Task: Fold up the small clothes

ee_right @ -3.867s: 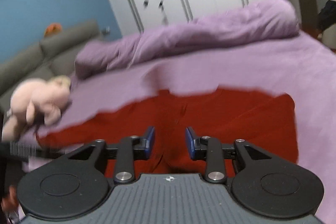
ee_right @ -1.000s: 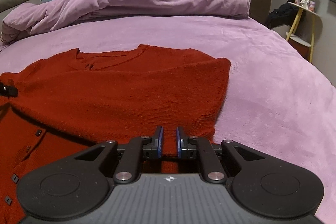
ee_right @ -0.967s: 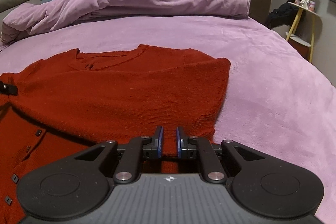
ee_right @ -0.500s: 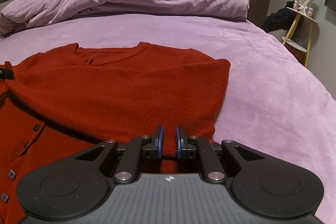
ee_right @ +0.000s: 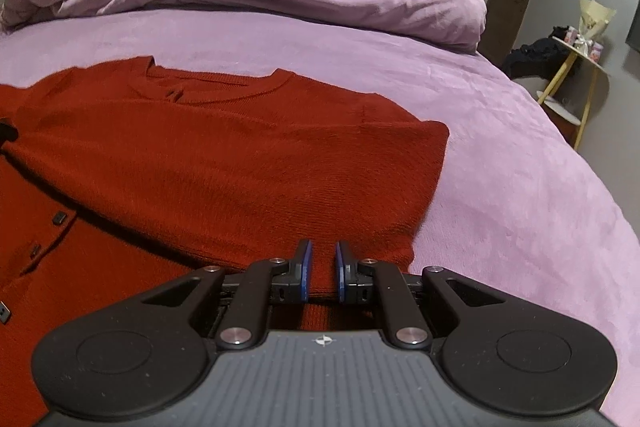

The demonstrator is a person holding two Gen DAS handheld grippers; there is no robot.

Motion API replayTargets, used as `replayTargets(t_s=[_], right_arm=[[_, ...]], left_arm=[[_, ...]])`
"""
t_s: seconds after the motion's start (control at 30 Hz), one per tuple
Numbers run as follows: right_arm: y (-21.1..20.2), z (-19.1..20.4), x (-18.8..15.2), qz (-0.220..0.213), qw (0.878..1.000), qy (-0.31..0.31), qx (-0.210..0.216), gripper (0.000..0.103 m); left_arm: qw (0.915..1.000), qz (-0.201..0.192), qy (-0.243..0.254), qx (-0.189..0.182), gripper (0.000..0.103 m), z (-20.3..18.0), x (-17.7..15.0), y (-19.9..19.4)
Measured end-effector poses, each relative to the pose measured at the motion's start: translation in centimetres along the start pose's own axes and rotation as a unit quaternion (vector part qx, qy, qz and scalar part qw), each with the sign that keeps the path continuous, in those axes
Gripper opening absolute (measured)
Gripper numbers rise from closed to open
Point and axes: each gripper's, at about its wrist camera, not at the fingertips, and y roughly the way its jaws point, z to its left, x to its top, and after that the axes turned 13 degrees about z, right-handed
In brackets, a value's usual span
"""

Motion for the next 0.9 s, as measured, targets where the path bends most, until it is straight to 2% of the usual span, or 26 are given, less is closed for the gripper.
replayTargets(t_s=[0.07, 0.1, 0.13, 0.17, 0.23, 0.27, 0.33, 0.37, 0.43, 0.5, 0.57, 0.6, 0.67, 0.73, 0.8, 0.87, 0.9], right_arm=[[-0.2, 0.3, 0.2, 0.007, 1.000, -0.011, -0.007, 0.012], [-0.4, 0.3, 0.4, 0.014, 1.000, -0.010, -0.008, 0.012], [-0.8, 0.3, 0.6, 0.022, 1.000, -0.003, -0.005, 0.013], [-1.4, 0.2, 0.7, 0.028, 1.000, 0.006, 0.000, 0.013], [-3.0, -0.3, 0.2, 0.030, 0.998, 0.038, 0.030, 0.016], [-3.9, -0.6, -0.4, 0.030, 0.996, 0.059, 0.057, 0.027], [-5.3, -1.0, -2.0, 0.035, 0.989, 0.097, 0.106, 0.035], [-5.7, -0.9, -2.9, 0.041, 0.986, 0.109, 0.122, 0.035], [-6.6, -0.6, -4.8, 0.045, 0.983, 0.123, 0.129, 0.035], [-7.4, -0.3, -5.9, 0.042, 0.983, 0.127, 0.123, 0.035], [-7.8, -0.2, -6.0, 0.046, 0.982, 0.130, 0.126, 0.035], [-8.0, -0.2, -5.9, 0.050, 0.982, 0.132, 0.128, 0.035], [-8.0, -0.5, -5.4, 0.055, 0.980, 0.140, 0.131, 0.034], [-7.8, -0.5, -5.1, 0.058, 0.977, 0.152, 0.135, 0.034], [-7.5, -0.5, -4.9, 0.064, 0.974, 0.164, 0.139, 0.034], [-7.4, -0.3, -4.9, 0.067, 0.973, 0.170, 0.144, 0.034], [-7.4, -0.2, -4.9, 0.066, 0.973, 0.170, 0.144, 0.034]], left_arm=[[0.9992, 0.008, -0.037, -0.013, 0.042, 2.0, -0.8, -0.8], [0.9980, 0.015, -0.056, -0.025, 0.043, 3.1, -1.5, -1.3], [0.9958, 0.020, -0.076, -0.048, 0.043, 4.6, -2.3, -2.1], [0.9931, 0.018, -0.094, -0.067, 0.048, 5.8, -3.4, -3.1], [0.9864, 0.023, -0.145, -0.073, 0.062, 8.4, -5.8, -5.0], [0.9824, 0.018, -0.171, -0.071, 0.063, 9.8, -7.2, -5.9], [0.9728, -0.006, -0.217, -0.079, 0.063, 13.0, -9.9, -7.5], [0.9657, -0.015, -0.250, -0.070, 0.063, 14.9, -11.3, -8.1], [0.9494, -0.024, -0.311, -0.036, 0.062, 18.5, -13.0, -8.3], [0.9286, -0.029, -0.369, -0.018, 0.061, 22.2, -14.1, -8.1], [0.9076, -0.051, -0.417, -0.004, 0.053, 25.6, -14.9, -7.7], [0.8987, -0.056, -0.435, -0.004, 0.053, 26.8, -15.1, -7.5], [0.8767, -0.077, -0.474, -0.029, 0.046, 29.3, -15.6, -6.8], [0.8556, -0.092, -0.507, -0.050, 0.044, 31.1, -15.8, -6.4], [0.8420, -0.106, -0.525, -0.063, 0.037, 32.5, -15.7, -6.0], [0.8260, -0.110, -0.549, -0.067, 0.012, 33.6, -16.4, -5.3], [0.8188, -0.110, -0.559, -0.070, 0.011, 34.1, -16.9, -5.2]])
